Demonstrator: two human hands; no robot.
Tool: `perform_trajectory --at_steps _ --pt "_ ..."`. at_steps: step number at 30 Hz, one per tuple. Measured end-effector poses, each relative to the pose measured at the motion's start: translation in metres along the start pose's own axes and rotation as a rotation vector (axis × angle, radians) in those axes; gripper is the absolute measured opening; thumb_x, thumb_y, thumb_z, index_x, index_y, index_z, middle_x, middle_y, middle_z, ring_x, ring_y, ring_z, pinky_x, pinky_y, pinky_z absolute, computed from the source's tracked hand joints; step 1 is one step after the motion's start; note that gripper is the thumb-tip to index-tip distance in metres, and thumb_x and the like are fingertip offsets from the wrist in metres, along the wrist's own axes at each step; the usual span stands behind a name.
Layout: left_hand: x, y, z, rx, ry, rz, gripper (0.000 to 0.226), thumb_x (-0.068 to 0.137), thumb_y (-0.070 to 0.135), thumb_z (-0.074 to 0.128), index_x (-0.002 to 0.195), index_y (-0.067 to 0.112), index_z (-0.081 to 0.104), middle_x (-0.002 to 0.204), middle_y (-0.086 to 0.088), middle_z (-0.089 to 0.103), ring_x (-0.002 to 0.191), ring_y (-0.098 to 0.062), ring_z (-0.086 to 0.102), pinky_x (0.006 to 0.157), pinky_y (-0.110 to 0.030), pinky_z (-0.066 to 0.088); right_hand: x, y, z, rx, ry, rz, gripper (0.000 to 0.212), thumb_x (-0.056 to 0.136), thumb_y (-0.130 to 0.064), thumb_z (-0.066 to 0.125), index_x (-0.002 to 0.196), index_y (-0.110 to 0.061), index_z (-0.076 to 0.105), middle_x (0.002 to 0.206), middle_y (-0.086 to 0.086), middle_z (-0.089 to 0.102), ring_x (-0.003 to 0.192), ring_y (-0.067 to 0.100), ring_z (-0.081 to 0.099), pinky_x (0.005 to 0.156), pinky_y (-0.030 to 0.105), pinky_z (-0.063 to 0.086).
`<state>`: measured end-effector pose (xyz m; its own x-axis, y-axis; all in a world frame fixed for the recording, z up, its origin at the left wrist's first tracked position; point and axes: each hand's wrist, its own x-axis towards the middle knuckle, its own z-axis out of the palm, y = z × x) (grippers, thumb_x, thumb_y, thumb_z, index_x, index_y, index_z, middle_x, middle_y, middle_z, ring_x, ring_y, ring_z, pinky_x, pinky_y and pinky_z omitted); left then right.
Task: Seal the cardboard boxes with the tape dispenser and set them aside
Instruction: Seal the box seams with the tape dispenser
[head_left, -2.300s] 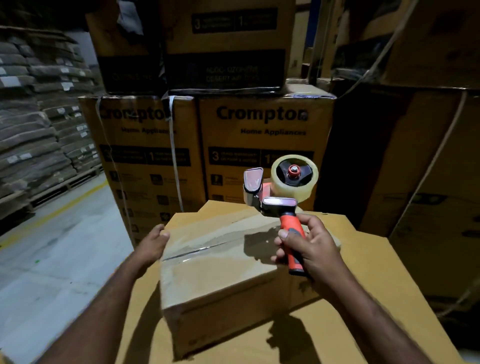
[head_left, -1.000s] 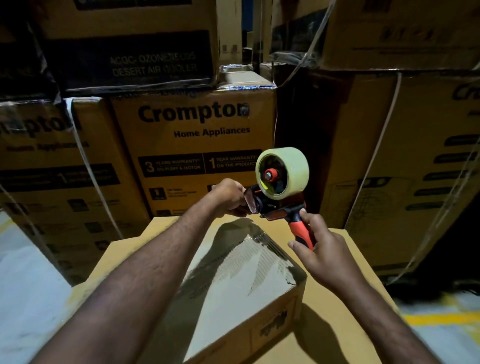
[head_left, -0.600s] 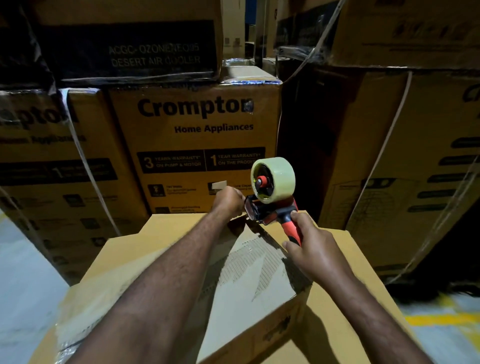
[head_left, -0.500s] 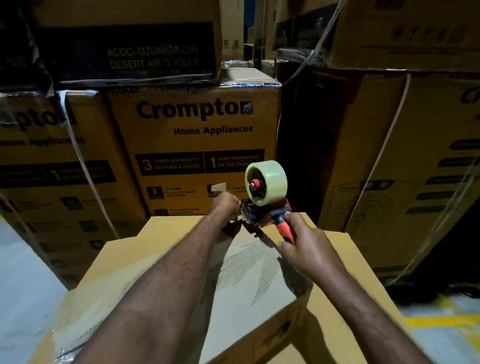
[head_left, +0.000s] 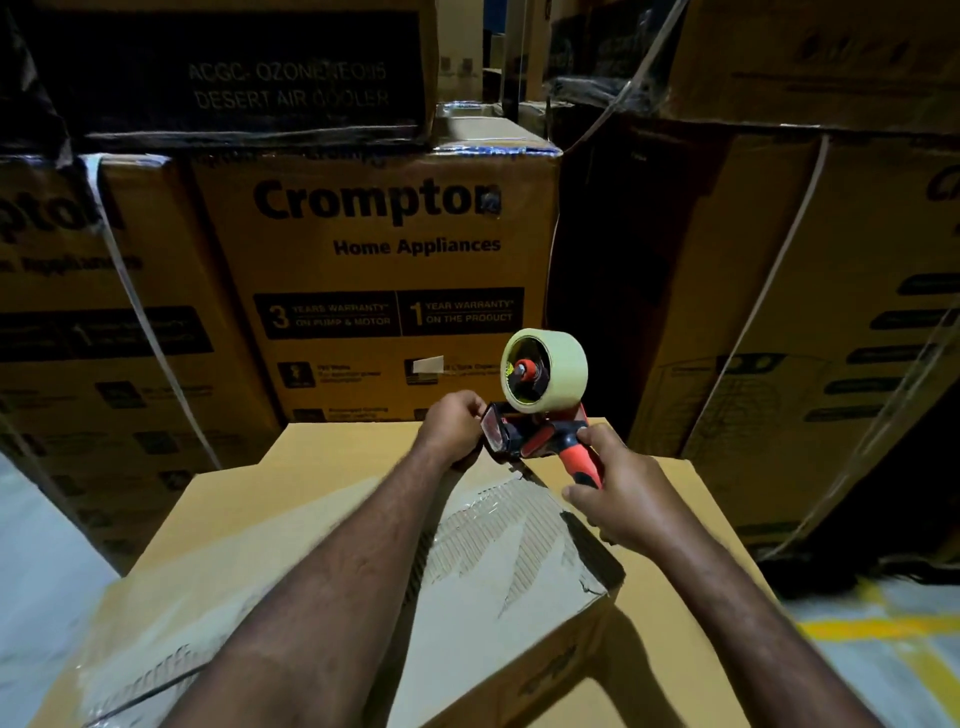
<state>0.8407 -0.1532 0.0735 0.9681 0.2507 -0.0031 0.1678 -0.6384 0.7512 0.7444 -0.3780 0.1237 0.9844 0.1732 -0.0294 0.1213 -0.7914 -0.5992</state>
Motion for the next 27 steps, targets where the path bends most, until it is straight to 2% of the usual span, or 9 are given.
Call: perform_trajectory --at_steps 4,6,8,12,16,21,23,25,27 --pt "-0.003 -0.002 -0.013 0.000 -0.265 0.024 0.022 0.103 0.020 0.055 0.091 0.020 0.074 0.090 0.000 0.071 0.080 -0.018 0.061 0.066 -0.033 0.048 0.000 0.004 0.003 0.017 -0.008 -0.010 0.059 0.091 -0.029 0.070 0.137 -0.035 0.034 0.109 -0.001 0.050 0.086 0.021 0.065 0.072 0.043 0.062" --pt "-0.004 0.001 -0.016 0.054 -0.317 -0.008 0.031 0.106 0.025 0.051 0.080 0.020 0.069 0.079 0.000 0.065 0.070 -0.015 0.053 0.060 -0.029 0.041 0.000 0.007 0.003 0.043 -0.015 0.005 0.059 0.090 -0.028 0.070 0.137 -0.035 0.034 0.109 0.000 0.053 0.085 0.020 0.065 0.070 0.041 0.062" --pt "-0.004 0.003 -0.012 0.099 -0.322 -0.035 0.033 0.105 0.025 0.049 0.080 0.017 0.069 0.080 -0.002 0.067 0.069 -0.015 0.053 0.060 -0.028 0.041 0.001 0.010 0.002 0.066 -0.026 0.025 0.057 0.090 -0.029 0.069 0.135 -0.036 0.035 0.109 0.002 0.056 0.083 0.021 0.066 0.067 0.041 0.062" --pt "-0.005 0.008 -0.003 0.134 -0.280 -0.074 0.031 0.103 0.025 0.053 0.098 0.002 0.074 0.094 -0.014 0.073 0.072 -0.020 0.056 0.062 -0.029 0.043 -0.001 0.017 -0.002 0.112 -0.056 0.053 0.052 0.089 -0.028 0.067 0.130 -0.036 0.036 0.104 0.005 0.057 0.079 0.026 0.066 0.058 0.043 0.062" --pt "-0.008 0.013 0.005 0.261 -0.225 -0.051 0.028 0.104 0.025 0.051 0.094 0.008 0.072 0.091 -0.008 0.070 0.078 -0.021 0.062 0.072 -0.035 0.053 -0.011 0.022 -0.008 0.078 -0.074 0.045 0.054 0.089 -0.026 0.067 0.130 -0.037 0.034 0.102 0.004 0.056 0.079 0.025 0.066 0.057 0.042 0.062" --pt "-0.010 0.012 0.006 0.182 -0.232 -0.069 0.036 0.099 0.042 0.055 0.094 0.011 0.073 0.097 -0.013 0.074 0.086 -0.029 0.068 0.075 -0.039 0.053 -0.032 0.029 -0.022 0.038 -0.085 0.042 0.055 0.090 -0.025 0.067 0.131 -0.039 0.033 0.101 0.001 0.054 0.079 0.024 0.066 0.056 0.036 0.061" --pt "-0.010 0.011 0.005 0.223 -0.234 -0.051 0.034 0.099 0.038 0.050 0.108 0.014 0.072 0.111 -0.012 0.073 0.099 -0.030 0.068 0.088 -0.044 0.055 -0.046 0.037 -0.033 0.059 -0.110 0.056 0.054 0.090 -0.023 0.067 0.129 -0.040 0.035 0.099 0.001 0.053 0.076 0.024 0.066 0.052 0.030 0.059" --pt "-0.011 0.011 0.007 0.289 -0.198 -0.007 0.040 0.099 0.038 0.047 0.130 0.020 0.065 0.130 -0.006 0.066 0.114 -0.027 0.062 0.097 -0.042 0.052 -0.059 0.043 -0.042 0.054 -0.123 0.068 0.053 0.090 -0.022 0.068 0.127 -0.041 0.035 0.099 0.002 0.054 0.073 0.023 0.067 0.051 0.029 0.059" --pt "-0.015 0.012 0.011 0.402 -0.057 0.104 0.039 0.098 0.036 0.049 0.133 0.023 0.062 0.134 -0.002 0.063 0.118 -0.023 0.059 0.100 -0.044 0.050 -0.068 0.046 -0.045 0.010 -0.112 0.068 0.053 0.091 -0.023 0.068 0.127 -0.042 0.034 0.099 0.002 0.054 0.072 0.021 0.067 0.052 0.031 0.059"
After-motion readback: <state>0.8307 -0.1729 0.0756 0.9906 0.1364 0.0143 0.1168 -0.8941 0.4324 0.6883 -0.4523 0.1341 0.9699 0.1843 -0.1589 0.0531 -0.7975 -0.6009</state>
